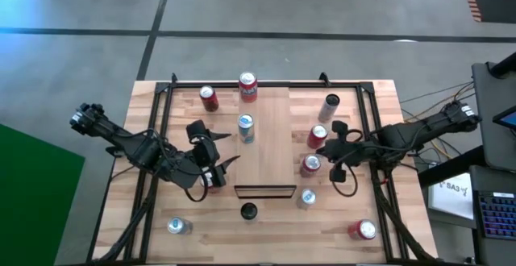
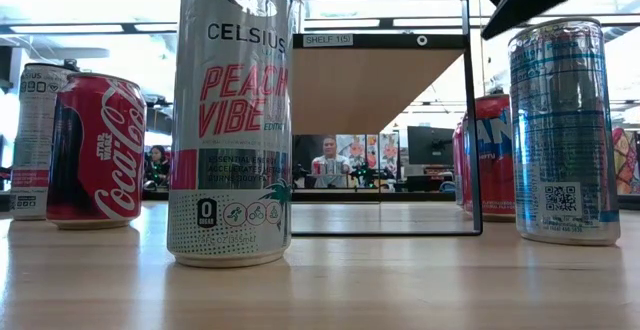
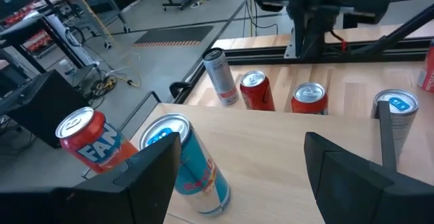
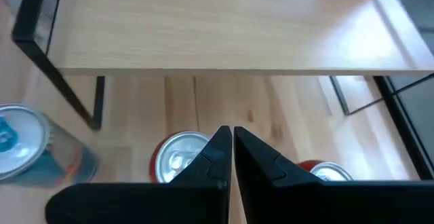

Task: Place canned beverage on shelf
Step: Put the red and black soda can on the right shelf

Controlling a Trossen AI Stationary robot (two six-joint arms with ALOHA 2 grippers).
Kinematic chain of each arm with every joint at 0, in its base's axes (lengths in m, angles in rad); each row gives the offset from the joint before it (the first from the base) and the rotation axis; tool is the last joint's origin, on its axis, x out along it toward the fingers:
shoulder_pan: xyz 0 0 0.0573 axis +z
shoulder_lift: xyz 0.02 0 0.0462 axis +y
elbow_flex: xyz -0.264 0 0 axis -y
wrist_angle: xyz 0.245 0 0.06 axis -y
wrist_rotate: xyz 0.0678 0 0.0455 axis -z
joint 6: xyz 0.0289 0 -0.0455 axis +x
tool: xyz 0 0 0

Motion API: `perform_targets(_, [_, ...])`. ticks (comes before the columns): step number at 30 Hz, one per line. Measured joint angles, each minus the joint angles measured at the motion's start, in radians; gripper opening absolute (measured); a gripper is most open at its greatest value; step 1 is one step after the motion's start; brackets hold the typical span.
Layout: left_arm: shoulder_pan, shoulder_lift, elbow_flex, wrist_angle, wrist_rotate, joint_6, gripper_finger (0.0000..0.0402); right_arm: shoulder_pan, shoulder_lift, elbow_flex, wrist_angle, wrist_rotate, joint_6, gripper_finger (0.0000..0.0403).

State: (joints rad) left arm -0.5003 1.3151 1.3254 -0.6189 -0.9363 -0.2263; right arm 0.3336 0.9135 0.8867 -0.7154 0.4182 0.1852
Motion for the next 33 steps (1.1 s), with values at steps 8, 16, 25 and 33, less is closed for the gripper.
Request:
perform_targets(8, [0.013,0.011,0.0,0.137,-0.006,0.104,0.0279,0.0,-0.114,-0.198,0.223,0.029,-0.053,0.0009])
perform_targets(16, [0.026,0.038,0.0,0.215,-0.129,0.191,0.0279,0.0,-0.159,-0.266,0.37,0.211,-0.11,0.0009])
perform_targets(25, [0.038,0.039,0.0,0.198,-0.131,0.2,0.0279,0.0,-0.161,-0.266,0.37,0.161,-0.127,0.0009])
perform_targets(33, [0.038,0.039,0.0,0.198,-0.131,0.211,0.0279,0.0,-0.16,-0.266,0.369,0.203,-0.143,0.0009])
